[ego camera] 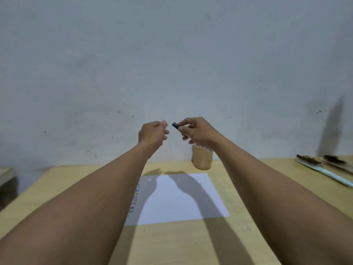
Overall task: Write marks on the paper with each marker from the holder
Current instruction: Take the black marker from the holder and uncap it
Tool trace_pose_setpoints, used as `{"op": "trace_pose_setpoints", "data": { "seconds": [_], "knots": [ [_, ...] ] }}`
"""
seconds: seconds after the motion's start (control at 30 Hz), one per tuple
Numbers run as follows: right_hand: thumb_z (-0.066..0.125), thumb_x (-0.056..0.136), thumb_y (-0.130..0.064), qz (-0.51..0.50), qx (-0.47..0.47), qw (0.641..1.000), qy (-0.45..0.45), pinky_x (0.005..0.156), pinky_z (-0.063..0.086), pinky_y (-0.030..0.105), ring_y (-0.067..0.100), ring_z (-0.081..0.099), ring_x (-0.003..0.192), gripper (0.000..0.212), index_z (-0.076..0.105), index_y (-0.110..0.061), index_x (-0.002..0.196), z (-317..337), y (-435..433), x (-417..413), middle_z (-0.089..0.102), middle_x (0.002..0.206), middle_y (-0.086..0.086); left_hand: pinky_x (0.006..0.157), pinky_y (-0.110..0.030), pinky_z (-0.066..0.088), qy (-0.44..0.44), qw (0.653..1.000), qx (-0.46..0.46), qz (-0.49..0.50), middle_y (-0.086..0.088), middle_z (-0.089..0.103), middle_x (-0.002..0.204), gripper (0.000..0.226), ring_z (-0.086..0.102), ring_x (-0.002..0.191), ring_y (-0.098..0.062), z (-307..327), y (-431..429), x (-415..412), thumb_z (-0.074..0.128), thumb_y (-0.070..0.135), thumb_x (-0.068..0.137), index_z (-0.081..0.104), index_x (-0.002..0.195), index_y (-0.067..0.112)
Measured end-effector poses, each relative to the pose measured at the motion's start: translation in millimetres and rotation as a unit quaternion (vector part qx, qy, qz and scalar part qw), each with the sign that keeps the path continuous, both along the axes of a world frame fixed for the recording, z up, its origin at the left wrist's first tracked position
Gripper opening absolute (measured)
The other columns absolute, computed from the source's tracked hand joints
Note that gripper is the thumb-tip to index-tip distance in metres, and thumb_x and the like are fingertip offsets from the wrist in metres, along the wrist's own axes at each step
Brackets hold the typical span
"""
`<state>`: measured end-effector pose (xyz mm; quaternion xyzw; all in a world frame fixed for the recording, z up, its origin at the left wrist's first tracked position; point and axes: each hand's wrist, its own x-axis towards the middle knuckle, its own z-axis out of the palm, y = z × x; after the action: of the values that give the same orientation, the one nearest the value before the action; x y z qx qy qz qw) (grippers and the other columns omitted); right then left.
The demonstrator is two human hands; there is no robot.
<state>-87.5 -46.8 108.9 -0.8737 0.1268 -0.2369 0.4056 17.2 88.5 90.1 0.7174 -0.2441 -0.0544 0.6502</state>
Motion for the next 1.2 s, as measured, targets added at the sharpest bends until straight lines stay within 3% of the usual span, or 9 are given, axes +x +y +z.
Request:
{"op": "trace_pose_setpoints", "data": {
  "seconds": [0.23,0.47,0.6,0.67,0.8,0.87,0.93,1.07,1.2],
  "knots": [
    [0.074,0.089,-0.029,0.028,-0.003,0.999,0.019,0.077,0.06,0.032,0.015,0.073,0.076,0.018,0.08,-0.013,0.086,-9,34,7,0.078,0.077,0.005,0.079,-0.031,0.056,0.02,0.996,0.034,-0.077,0.002,0.077,0.098,0.017,0.07,0.09,-0.014,2,53,3,0.068,0.03,0.092,0.076,0.101,0.017],
    [0.061,0.098,-0.04,0.024,-0.055,0.993,0.098,0.053,0.049,0.024,0.013,0.063,0.063,0.027,0.073,-0.016,0.103,3,68,-2,0.073,0.082,0.003,0.068,-0.025,0.054,0.02,0.997,0.037,-0.064,-0.005,0.074,0.096,0.01,0.066,0.084,-0.013,4,74,8,0.067,0.019,0.094,0.074,0.094,0.011],
    [0.052,0.096,-0.011,0.082,0.12,0.981,0.131,0.063,0.05,0.028,0.016,0.064,0.07,0.011,0.057,-0.015,0.106,11,73,-9,0.075,0.095,0.009,0.066,-0.026,0.054,0.028,0.998,0.025,-0.052,-0.005,0.072,0.093,0.009,0.063,0.077,-0.011,3,80,11,0.065,0.017,0.095,0.072,0.091,0.014],
    [0.054,0.097,-0.015,0.138,0.233,0.952,0.141,0.067,0.05,0.029,0.015,0.064,0.073,0.007,0.059,-0.018,0.101,10,70,-15,0.072,0.103,0.009,0.065,-0.025,0.053,0.04,0.998,0.017,-0.053,-0.003,0.072,0.091,0.012,0.063,0.076,-0.01,2,84,12,0.063,0.017,0.096,0.072,0.089,0.018],
    [0.067,0.074,-0.072,0.215,0.481,0.848,0.061,0.075,0.05,0.034,0.023,0.063,0.083,0.081,0.07,-0.007,0.122,-3,67,-24,0.069,0.116,0.017,0.064,-0.024,0.054,0.083,0.995,-0.017,-0.054,-0.002,0.072,0.091,0.013,0.063,0.075,-0.01,0,88,15,0.063,0.017,0.097,0.073,0.089,0.018],
    [0.068,0.062,-0.082,0.234,0.524,0.818,0.014,0.076,0.05,0.034,0.022,0.063,0.084,0.104,0.065,-0.007,0.134,-10,70,-25,0.068,0.118,0.017,0.065,-0.025,0.055,0.099,0.993,-0.035,-0.056,-0.004,0.073,0.093,0.012,0.063,0.076,-0.01,0,89,15,0.063,0.017,0.097,0.073,0.091,0.016],
    [0.073,0.065,-0.074,0.224,0.534,0.814,-0.037,0.072,0.05,0.031,0.017,0.062,0.08,0.093,0.066,-0.011,0.132,-17,74,-21,0.068,0.113,0.013,0.065,-0.024,0.056,0.104,0.992,-0.046,-0.06,-0.005,0.072,0.093,0.011,0.064,0.076,-0.01,1,88,13,0.064,0.017,0.096,0.074,0.096,0.013],
    [0.076,0.088,-0.04,0.118,0.483,0.862,-0.1,0.058,0.046,0.024,0.009,0.056,0.066,0.028,0.072,-0.019,0.106,-26,85,-4,0.064,0.088,0.001,0.067,-0.025,0.06,0.11,0.988,-0.069,-0.083,-0.008,0.07,0.093,0.012,0.066,0.082,-0.014,4,88,6,0.068,0.011,0.093,0.073,0.102,0.006],
    [0.075,0.09,-0.034,0.042,0.398,0.91,-0.105,0.058,0.048,0.022,0.007,0.058,0.062,0.025,0.076,-0.016,0.107,-29,90,2,0.07,0.078,-0.004,0.074,-0.028,0.06,0.077,0.992,-0.038,-0.094,-0.007,0.068,0.09,0.009,0.065,0.084,-0.017,1,94,8,0.074,0.005,0.087,0.076,0.094,0.01]
  ]
}}
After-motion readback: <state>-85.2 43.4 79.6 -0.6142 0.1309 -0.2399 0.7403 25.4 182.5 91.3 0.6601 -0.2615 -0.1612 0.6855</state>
